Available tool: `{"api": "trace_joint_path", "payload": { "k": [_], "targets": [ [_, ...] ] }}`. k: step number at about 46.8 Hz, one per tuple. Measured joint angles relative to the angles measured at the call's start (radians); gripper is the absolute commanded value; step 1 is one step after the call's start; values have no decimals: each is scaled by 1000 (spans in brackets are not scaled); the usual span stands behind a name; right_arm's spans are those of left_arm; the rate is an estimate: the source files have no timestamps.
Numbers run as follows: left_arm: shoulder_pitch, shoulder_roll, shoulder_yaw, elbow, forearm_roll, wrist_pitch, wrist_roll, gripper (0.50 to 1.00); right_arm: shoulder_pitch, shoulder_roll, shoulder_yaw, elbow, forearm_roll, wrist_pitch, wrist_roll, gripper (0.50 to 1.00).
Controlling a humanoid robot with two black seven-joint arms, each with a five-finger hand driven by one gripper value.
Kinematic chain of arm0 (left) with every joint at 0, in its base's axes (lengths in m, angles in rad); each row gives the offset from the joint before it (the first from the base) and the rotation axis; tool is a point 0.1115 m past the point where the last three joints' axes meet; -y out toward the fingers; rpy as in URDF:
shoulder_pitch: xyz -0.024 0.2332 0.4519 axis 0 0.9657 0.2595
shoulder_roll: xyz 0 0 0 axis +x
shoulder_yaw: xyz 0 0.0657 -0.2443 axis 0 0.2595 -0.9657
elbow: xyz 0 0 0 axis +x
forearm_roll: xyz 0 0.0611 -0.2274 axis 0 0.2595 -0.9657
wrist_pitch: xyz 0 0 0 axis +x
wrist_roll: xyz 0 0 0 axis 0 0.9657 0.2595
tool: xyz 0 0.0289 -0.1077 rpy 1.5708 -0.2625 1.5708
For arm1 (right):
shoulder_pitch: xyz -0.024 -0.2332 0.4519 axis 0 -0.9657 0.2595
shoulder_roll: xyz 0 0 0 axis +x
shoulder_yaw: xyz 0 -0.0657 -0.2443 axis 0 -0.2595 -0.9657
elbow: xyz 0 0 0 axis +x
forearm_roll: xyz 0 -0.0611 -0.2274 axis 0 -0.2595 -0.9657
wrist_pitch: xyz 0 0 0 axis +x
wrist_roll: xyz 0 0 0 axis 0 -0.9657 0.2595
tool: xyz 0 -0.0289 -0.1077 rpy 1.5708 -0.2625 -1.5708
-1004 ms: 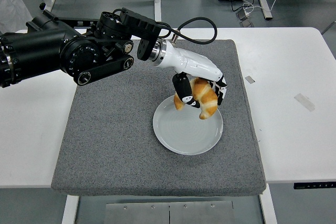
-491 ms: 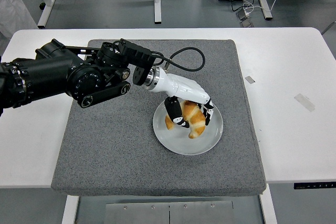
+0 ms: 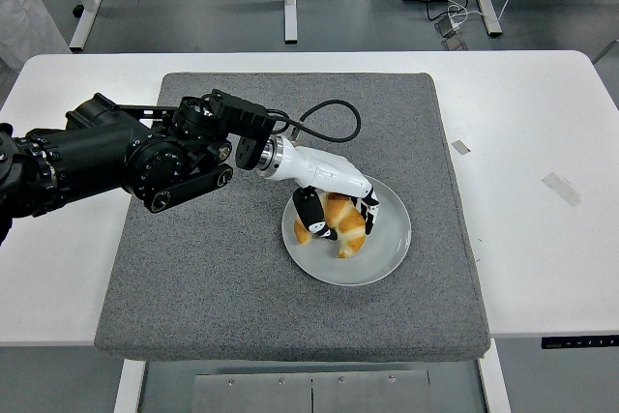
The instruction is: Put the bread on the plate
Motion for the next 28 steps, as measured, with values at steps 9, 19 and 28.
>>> {"api": "trace_joint_path", "payload": {
  "k": [9, 19, 28],
  "targets": [
    [4, -3, -1, 29, 0, 9, 0, 654, 0, 0, 0, 0, 0, 0, 0, 1000],
    [4, -3, -4, 37, -13, 47, 0, 873, 0, 0, 0, 0, 0, 0, 0, 1000],
    [4, -3, -9, 37, -21, 68, 0, 964, 0, 0, 0, 0, 0, 0, 0, 1000]
  ]
}}
